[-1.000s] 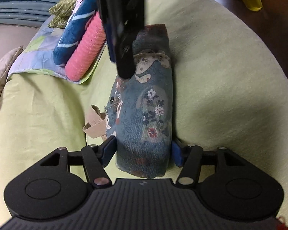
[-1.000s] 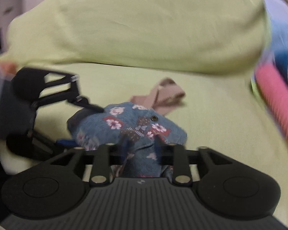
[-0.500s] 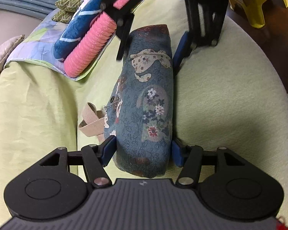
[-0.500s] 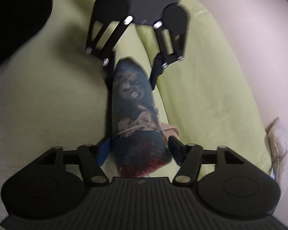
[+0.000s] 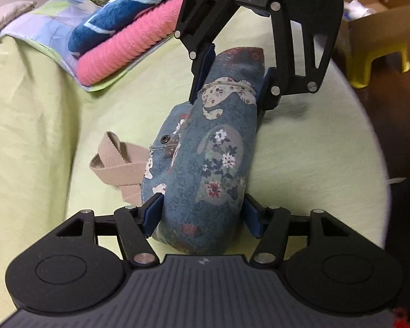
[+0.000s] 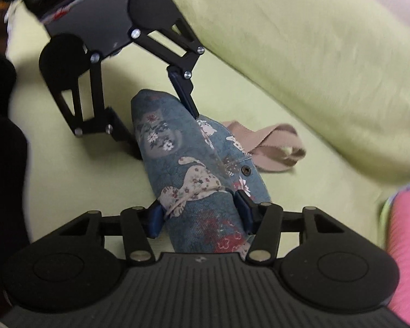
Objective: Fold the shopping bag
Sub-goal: 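Roll the bag over with the left gripper while the right gripper holds it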
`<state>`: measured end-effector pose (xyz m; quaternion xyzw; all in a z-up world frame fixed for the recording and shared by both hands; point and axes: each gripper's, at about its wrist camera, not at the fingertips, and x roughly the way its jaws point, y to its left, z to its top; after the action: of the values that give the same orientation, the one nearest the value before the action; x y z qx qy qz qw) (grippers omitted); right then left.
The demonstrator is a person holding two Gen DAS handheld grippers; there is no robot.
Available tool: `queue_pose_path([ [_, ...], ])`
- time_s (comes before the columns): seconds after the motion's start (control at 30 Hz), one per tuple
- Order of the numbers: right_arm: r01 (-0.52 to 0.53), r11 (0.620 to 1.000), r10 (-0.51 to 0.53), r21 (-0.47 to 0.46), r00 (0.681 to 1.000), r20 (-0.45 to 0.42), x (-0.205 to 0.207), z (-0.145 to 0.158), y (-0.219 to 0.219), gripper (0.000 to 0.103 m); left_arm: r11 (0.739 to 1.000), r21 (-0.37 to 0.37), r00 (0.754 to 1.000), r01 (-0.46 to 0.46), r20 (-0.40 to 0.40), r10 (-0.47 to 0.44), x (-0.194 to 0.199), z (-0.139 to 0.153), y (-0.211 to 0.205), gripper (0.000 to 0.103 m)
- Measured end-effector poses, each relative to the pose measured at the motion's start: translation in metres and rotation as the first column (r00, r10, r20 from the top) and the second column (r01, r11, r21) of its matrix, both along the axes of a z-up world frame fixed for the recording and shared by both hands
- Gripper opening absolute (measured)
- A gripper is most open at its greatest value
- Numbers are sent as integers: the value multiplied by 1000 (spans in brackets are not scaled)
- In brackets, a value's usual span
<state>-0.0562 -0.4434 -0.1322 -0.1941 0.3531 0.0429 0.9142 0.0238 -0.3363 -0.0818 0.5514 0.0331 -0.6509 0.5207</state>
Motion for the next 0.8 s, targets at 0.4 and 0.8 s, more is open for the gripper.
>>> queue_pose_path([
  [0.4,93,877,5,471,979,-203,5,25,-46,52,997,-22,991,-77,-108,74,-13,-1,28,62],
  [0.8,302,535,77,789,913,-401,46,0,-123,54,994,-32,984,-107,-147,101,9,-5,3,63],
])
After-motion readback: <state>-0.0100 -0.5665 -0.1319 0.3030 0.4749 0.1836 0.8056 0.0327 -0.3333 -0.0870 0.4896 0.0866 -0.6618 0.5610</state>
